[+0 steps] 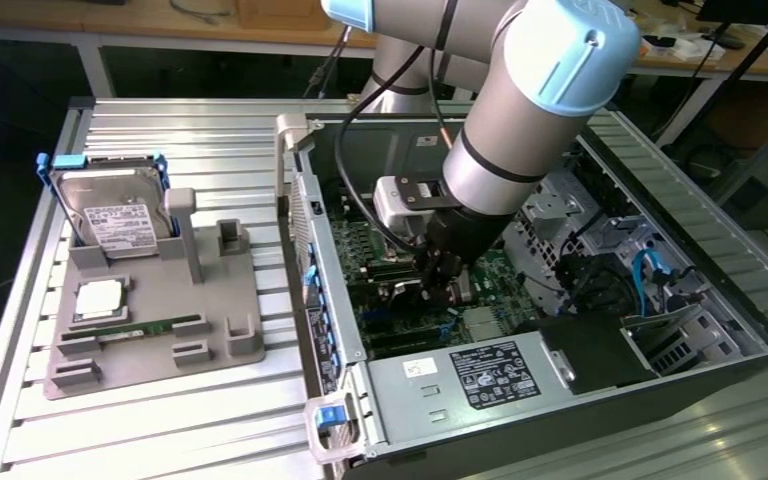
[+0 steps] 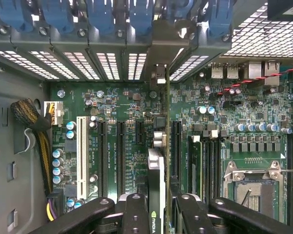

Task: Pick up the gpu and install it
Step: 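Insert the gpu into the slot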

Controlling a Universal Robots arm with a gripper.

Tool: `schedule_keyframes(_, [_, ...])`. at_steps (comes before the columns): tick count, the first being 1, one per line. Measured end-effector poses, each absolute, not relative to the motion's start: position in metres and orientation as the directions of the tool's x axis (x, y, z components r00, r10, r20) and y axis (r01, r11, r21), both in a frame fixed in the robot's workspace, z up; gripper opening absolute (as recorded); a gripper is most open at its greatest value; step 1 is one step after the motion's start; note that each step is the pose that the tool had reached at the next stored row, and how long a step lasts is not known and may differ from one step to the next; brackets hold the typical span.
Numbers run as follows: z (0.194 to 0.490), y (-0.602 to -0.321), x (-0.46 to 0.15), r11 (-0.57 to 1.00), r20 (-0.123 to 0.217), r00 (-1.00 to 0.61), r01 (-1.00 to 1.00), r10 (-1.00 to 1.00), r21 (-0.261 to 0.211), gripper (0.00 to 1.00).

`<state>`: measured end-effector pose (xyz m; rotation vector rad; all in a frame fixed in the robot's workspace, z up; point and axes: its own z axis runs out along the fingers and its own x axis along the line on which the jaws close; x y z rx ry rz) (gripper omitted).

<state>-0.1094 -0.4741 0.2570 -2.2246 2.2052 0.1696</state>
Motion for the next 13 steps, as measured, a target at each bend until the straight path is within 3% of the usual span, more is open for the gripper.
schedule_keyframes(13, [0.2529, -0.4741, -0.1094, -0.013, -0.088, 0.007, -0.997, -0.996, 0.073, 0.27])
